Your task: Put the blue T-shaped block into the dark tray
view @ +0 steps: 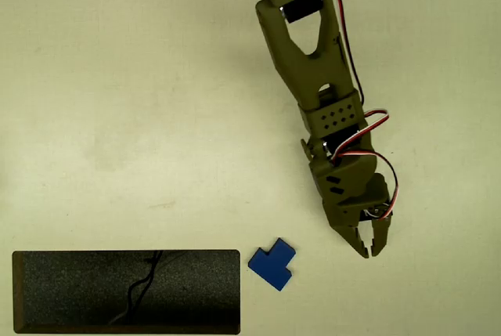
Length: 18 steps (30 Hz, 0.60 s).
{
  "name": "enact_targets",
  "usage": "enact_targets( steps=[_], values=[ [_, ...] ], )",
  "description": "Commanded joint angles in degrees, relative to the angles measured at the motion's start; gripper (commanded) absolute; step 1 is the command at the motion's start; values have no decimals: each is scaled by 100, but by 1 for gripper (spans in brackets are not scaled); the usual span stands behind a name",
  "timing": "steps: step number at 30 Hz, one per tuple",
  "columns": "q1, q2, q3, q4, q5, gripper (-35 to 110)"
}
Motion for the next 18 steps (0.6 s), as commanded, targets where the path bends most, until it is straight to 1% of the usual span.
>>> enact_targets(
  steps=[1, 10, 18],
  values=[
    [-70, 246, 35, -167, -105, 0],
    [-79, 229, 79, -211, -105, 0],
    [167, 9, 255, -404, -220, 0]
  ],
)
